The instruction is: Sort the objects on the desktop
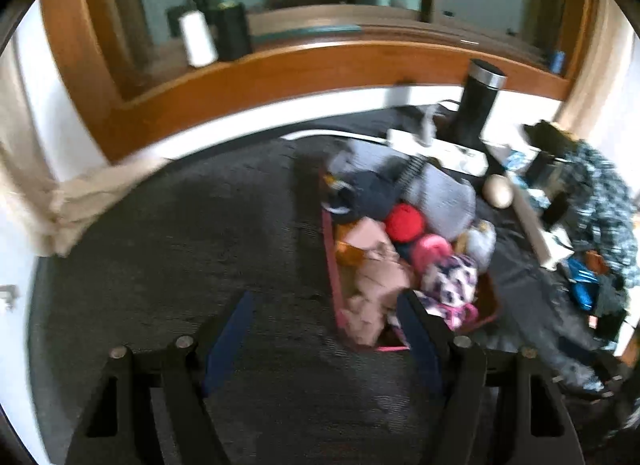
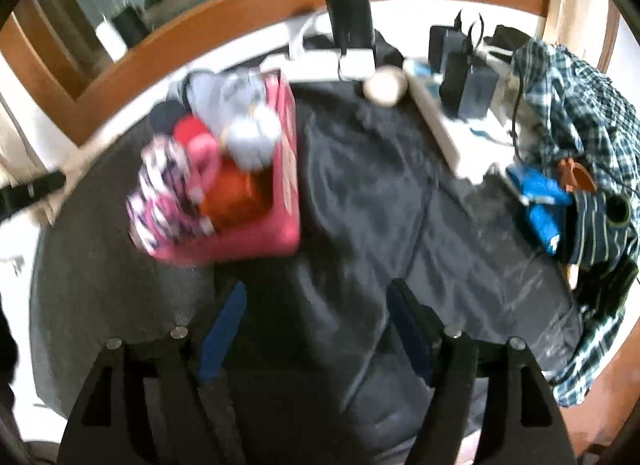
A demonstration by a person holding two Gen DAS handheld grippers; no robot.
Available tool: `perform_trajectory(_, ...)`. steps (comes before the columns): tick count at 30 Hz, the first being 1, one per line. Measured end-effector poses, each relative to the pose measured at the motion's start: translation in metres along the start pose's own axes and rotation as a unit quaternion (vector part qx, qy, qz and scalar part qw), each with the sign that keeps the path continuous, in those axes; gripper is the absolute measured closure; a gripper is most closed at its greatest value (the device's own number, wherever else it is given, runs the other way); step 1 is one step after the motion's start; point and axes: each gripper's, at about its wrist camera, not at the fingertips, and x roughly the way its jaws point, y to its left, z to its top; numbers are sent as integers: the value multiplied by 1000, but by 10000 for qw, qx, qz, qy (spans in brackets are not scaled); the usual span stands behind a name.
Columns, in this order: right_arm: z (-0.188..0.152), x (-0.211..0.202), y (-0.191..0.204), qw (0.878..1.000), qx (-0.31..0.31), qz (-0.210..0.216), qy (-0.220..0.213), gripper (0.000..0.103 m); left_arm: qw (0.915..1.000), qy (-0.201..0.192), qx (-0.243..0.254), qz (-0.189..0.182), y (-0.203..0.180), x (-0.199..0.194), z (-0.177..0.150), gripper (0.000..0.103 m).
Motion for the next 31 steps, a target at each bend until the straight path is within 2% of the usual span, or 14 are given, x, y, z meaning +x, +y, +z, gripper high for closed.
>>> perform_trajectory(1, 5, -4, 0, 9999, 33, 35, -91, 25, 10000, -53, -19, 82, 1, -5, 2, 2)
perform_trajectory(2, 10, -8, 0, 9998, 67, 70, -181, 25, 9998, -105, -37, 136, 2, -9, 3, 1)
perform_trajectory(7, 21, -16, 11, 9991, -35, 157, -391, 24, 9990, -243, -121, -359, 3, -29, 5, 1)
perform_trajectory(13, 25, -26, 16, 9983, -110, 172, -538, 24, 9981, -284, -228, -495, 0, -38, 10, 1)
perform_trajectory(20, 28, -36, 21, 9972, -181, 181, -698, 24, 9979, -300, -242, -520, -6, -40, 17, 1)
perform_trajectory(31, 26, -38, 22, 9974, -156, 166, -686, 24, 9971, -610, 14, -461, -16, -49, 18, 1)
